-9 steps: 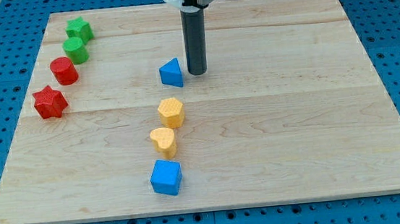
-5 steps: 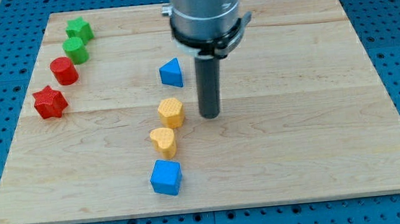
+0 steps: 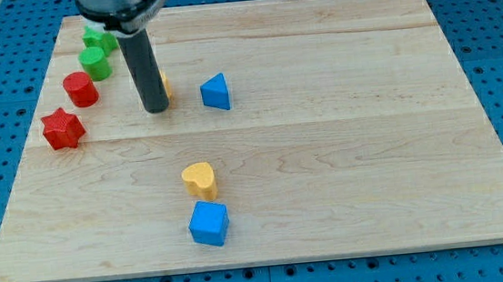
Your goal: Move the yellow hexagon top left to the blue triangle
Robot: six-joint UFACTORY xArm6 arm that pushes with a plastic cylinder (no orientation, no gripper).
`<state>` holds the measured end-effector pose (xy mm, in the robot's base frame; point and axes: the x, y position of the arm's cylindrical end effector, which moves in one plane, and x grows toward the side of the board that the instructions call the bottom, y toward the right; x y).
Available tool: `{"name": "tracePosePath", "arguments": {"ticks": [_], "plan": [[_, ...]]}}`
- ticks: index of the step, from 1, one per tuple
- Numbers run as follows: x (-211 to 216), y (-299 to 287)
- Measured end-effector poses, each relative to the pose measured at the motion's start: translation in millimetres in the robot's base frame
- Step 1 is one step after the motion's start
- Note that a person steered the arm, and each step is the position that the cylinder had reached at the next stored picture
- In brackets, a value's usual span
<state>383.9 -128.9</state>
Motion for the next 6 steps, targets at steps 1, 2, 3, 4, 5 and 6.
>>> {"name": "tracePosePath", "arguments": {"ticks": [1, 2, 3, 4, 5, 6], "plan": [[-20.5, -47.0], [-32.5, -70.9], [-50.1, -47.1], [-45.5, -4.0], [-35.8, -18.5], [-22.1, 2.9]]}}
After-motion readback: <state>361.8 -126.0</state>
